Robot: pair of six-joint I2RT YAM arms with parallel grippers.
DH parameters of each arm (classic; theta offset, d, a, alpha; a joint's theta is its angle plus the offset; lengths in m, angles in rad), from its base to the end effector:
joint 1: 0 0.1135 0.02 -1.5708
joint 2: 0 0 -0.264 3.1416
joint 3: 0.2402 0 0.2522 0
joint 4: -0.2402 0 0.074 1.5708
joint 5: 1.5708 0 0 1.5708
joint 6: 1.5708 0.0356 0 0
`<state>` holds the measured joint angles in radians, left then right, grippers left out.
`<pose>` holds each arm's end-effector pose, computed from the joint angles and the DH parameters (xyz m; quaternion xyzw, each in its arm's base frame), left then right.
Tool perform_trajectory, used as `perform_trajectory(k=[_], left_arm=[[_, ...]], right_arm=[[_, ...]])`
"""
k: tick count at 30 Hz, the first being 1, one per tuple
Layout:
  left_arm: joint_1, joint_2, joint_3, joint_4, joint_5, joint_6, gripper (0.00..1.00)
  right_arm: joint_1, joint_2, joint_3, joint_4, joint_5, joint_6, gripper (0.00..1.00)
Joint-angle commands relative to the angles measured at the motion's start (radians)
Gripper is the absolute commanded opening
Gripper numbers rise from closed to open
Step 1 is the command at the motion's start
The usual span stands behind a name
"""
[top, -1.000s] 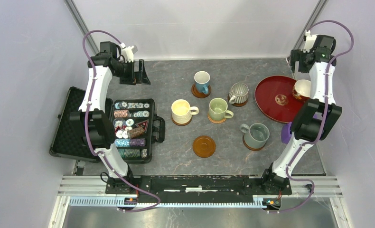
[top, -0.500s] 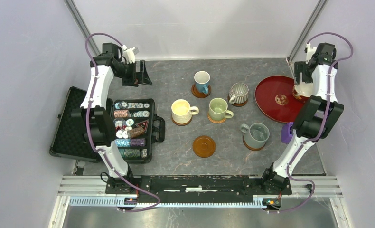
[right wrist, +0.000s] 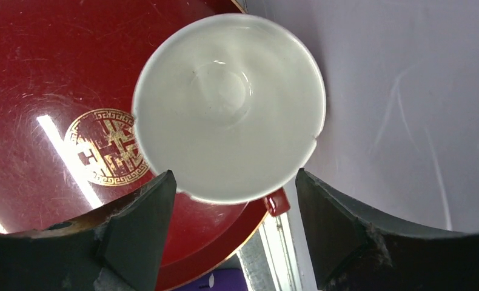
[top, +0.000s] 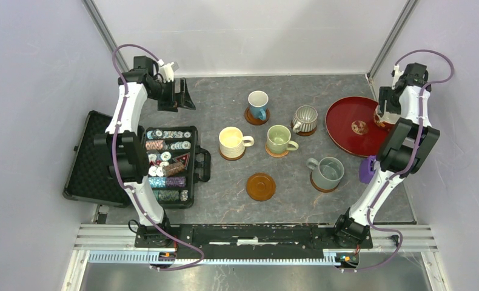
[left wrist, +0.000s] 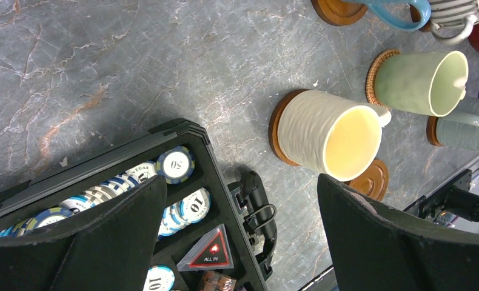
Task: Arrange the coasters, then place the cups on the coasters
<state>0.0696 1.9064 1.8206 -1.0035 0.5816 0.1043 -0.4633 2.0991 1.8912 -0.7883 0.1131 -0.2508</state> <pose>0.4046 0.0086 0.3096 0.0845 0.9291 -0.2576 0.2517 0.4138 -0.2112 0.2578 0.1175 0.9504 -0.1497 0.2461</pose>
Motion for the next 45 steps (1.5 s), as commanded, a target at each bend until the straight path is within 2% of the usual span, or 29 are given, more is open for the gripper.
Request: perform_trajectory(k=[1,8,17,24,33,39,45], left_arm=[[-0.003,0.002,0.044,0.025,0.023,-0.038,1.00],[-0.002,0.010,0.047,0.016,0.013,-0.031,1.00],[-0.002,0.018,0.054,0.015,0.012,-0.035,1.00],[-0.002,0.019,0.052,0.016,0.012,-0.037,1.00],[-0.002,0.007,0.038,0.016,0.009,-0.035,1.00],[-0.001,0.011,0.040,0.016,0.009,-0.036,1.00],[-0.002,0.010,0.043,0.015,0.009,-0.035,1.00]], right_arm=[[-0.026,0.052,0.027,0.012,-0.033,0.059,0.77],[-0.029,0.069,0.032,0.006,-0.139,0.075,0.57],[-0.029,0.057,-0.009,-0.004,-0.276,0.099,0.51],[-0.029,0.050,-0.035,-0.010,-0.385,0.106,0.50],[-0.044,0.054,0.016,-0.014,-0.360,0.088,0.52],[-0.045,0.047,0.029,-0.019,-0.351,0.072,0.59],[-0.051,0.042,0.044,-0.020,-0.345,0.036,0.60]])
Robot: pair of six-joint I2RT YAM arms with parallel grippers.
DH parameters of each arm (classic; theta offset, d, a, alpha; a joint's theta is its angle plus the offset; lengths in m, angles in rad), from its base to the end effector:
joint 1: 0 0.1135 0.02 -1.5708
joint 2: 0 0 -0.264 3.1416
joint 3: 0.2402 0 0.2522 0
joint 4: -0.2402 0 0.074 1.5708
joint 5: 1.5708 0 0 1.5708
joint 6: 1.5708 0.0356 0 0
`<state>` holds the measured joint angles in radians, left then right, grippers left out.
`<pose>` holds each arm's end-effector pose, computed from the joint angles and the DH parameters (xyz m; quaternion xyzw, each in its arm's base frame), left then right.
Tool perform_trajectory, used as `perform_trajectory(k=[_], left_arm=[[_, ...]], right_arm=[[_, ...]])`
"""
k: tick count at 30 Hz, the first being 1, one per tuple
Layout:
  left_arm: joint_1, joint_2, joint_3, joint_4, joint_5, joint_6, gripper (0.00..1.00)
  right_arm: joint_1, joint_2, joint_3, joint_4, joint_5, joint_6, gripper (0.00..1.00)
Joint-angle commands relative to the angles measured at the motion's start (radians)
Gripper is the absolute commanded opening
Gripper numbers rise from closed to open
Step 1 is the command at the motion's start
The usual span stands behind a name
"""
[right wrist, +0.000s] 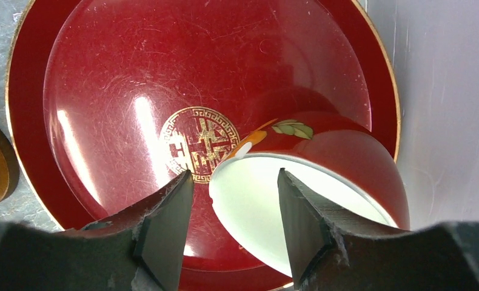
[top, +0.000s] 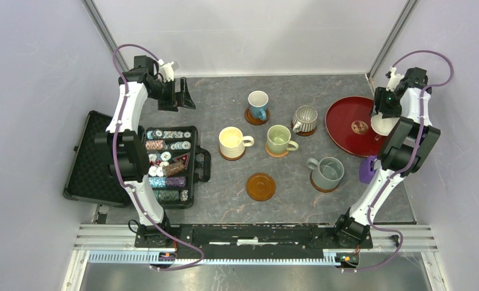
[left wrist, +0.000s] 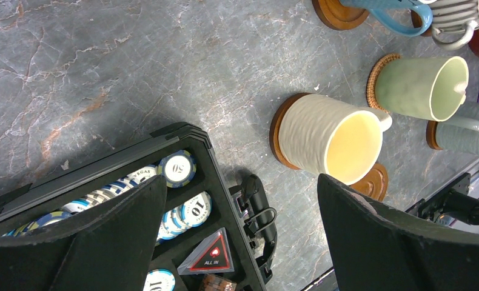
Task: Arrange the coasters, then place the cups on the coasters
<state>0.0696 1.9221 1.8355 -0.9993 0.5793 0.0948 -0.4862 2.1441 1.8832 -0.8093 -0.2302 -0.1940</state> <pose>0.4088 0.0090 0.3081 0.0803 0.9294 -0.2574 0.2521 0.4171 -0.2113 0.2347 0.1120 0.9563 0.0228 0.2691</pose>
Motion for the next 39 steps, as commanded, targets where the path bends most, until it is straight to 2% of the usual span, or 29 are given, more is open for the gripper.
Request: perform_trajectory(k=[1,5,9,14,21,27,34,39], left_arm=[[-0.002,-0.003,0.028,0.011,0.011,-0.026,1.00],[-0.002,-0.003,0.028,0.011,0.013,-0.025,1.00],[-0.002,0.000,0.027,0.011,0.016,-0.025,1.00],[-0.003,0.008,0.036,0.011,0.022,-0.027,1.00],[-0.002,0.014,0.054,0.011,0.027,-0.029,1.00],[-0.002,0.004,0.035,0.011,0.030,-0.027,1.00],[-0.002,0.000,0.031,0.011,0.030,-0.026,1.00],[-0.003,0.001,0.034,0.011,0.031,-0.027,1.00]], right_arm=[[-0.028,-0.005,0.051,-0.003,-0.003,-0.030,0.59],[-0.027,-0.016,0.050,-0.050,-0.028,-0.097,0.62],[-0.026,-0.045,0.036,-0.105,-0.049,-0.213,0.73],[-0.026,-0.096,-0.018,-0.075,0.048,-0.256,0.82],[-0.023,-0.086,0.033,-0.116,0.061,-0.305,0.78],[-0.004,-0.179,-0.024,-0.097,0.095,-0.328,0.74],[0.021,-0.314,-0.164,-0.048,0.166,-0.218,0.73],[0.029,-0.313,-0.240,-0.053,0.197,-0.104,0.72]])
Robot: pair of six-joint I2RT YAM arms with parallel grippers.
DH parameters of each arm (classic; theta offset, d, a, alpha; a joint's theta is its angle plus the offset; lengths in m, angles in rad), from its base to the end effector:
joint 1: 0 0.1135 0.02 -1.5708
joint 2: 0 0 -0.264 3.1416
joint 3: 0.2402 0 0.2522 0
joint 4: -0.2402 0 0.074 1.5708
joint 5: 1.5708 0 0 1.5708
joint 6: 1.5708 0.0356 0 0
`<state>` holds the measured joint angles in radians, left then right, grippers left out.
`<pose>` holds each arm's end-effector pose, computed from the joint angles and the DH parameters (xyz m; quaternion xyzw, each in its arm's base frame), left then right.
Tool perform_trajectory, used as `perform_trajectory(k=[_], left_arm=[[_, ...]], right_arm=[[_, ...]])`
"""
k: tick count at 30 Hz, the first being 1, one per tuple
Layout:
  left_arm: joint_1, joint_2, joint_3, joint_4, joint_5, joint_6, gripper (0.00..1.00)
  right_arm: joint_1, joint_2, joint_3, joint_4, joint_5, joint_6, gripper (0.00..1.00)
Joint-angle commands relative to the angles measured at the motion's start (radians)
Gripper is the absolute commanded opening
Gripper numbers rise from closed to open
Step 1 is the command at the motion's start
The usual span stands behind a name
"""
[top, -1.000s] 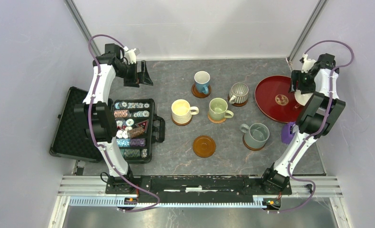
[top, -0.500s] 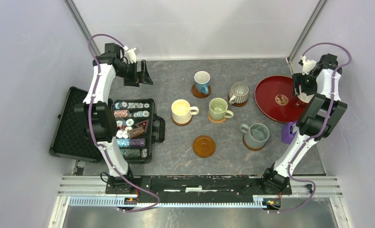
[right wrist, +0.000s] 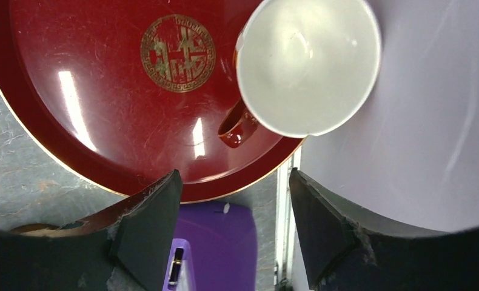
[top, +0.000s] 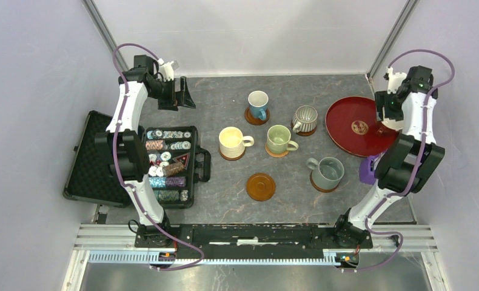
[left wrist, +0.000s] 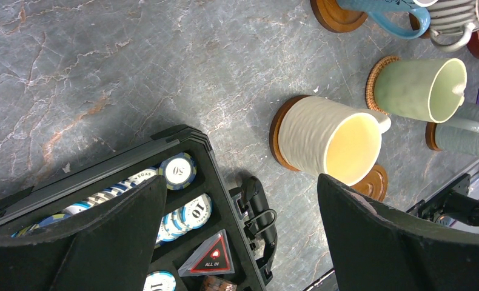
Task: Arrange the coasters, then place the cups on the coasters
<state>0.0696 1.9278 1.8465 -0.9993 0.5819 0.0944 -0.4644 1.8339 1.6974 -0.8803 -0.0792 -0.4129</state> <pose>0.4105 0.0090 0.3092 0.0811 0.9284 -0.2583 0.2545 0.3563 -0.1753 0.3014 0.0139 0.9611 -0.0816 0.2636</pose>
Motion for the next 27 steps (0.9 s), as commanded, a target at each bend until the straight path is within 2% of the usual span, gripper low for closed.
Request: perform_trajectory(k=[1,7,18,27], left_arm=[[-0.002,-0.005,0.023,0.011,0.027,-0.024,1.00],[-0.003,-0.015,0.019,0.011,0.013,-0.014,1.00],[-0.002,-0.035,-0.005,0.011,-0.013,-0.003,1.00],[-0.003,-0.020,0.022,-0.013,-0.025,0.003,1.00]], right_arm=[[0.007,0.002,-0.063,0.025,0.054,0.148,0.72],[0.007,0.025,-0.121,0.115,0.128,0.282,0.66],[0.009,0.099,-0.162,0.237,0.242,0.441,0.65],[0.009,0.154,-0.156,0.333,0.295,0.490,0.59]])
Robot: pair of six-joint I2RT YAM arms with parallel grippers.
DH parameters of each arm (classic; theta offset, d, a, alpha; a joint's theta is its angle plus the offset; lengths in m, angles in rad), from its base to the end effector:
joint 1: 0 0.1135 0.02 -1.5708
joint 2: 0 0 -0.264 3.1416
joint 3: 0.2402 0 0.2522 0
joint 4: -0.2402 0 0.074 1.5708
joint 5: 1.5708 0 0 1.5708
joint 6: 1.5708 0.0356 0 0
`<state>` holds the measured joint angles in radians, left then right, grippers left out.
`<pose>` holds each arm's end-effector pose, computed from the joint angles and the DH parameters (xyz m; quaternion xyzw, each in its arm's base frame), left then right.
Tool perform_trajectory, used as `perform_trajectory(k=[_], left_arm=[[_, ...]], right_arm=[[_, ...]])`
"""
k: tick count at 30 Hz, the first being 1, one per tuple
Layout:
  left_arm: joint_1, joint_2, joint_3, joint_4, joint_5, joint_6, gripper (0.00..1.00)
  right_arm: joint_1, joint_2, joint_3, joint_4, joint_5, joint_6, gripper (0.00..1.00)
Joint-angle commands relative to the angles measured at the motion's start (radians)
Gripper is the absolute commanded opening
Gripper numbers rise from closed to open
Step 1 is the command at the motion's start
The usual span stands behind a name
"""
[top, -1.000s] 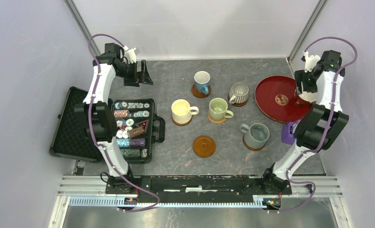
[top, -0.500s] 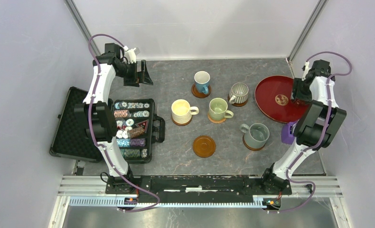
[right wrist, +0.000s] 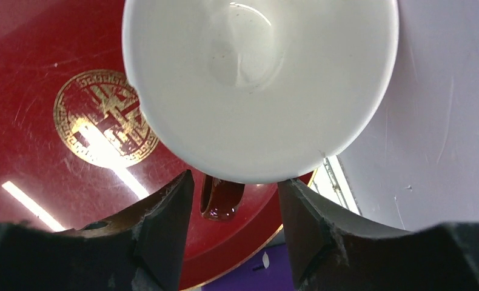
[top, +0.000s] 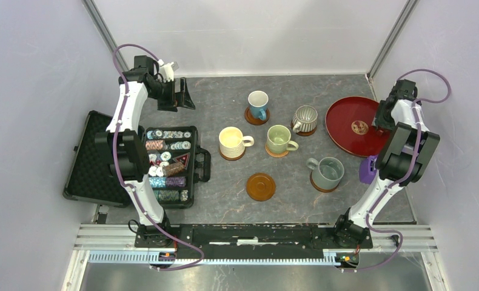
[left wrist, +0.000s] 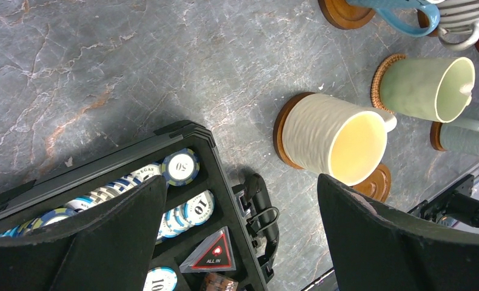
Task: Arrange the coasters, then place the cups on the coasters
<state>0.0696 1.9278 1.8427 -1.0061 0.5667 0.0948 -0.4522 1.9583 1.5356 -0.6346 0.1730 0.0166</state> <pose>0.4098 0.0094 0.3075 0.0782 0.9317 -0.2519 0.2496 0.3763 -0.1896 0.2172 0.2452 0.9322 -0.1363 0.2290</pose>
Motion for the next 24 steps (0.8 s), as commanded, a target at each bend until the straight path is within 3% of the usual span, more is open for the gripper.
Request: perform_trajectory(k=[1,5,8,16,24], left_arm=[[-0.002,-0.020,0.026,-0.006,-0.011,0.003,1.00],[-0.002,-0.013,0.032,-0.013,-0.019,0.005,1.00],[-0.002,-0.010,0.037,-0.014,-0.023,0.008,1.00],[-0.002,0.000,0.053,-0.018,-0.023,0.011,1.00],[-0.002,0.018,0.089,-0.029,-0.015,0.022,1.00]], right_arm=[[-0.003,0.036,0.006,0.093,0.042,0.068,0.58],[-0.003,0.051,0.010,0.104,0.038,0.082,0.53],[-0.003,0.051,0.012,0.109,0.041,0.077,0.43],[-0.003,0.013,0.012,0.120,-0.048,0.009,0.00],[-0.003,-0.028,0.088,0.113,-0.263,-0.181,0.00]])
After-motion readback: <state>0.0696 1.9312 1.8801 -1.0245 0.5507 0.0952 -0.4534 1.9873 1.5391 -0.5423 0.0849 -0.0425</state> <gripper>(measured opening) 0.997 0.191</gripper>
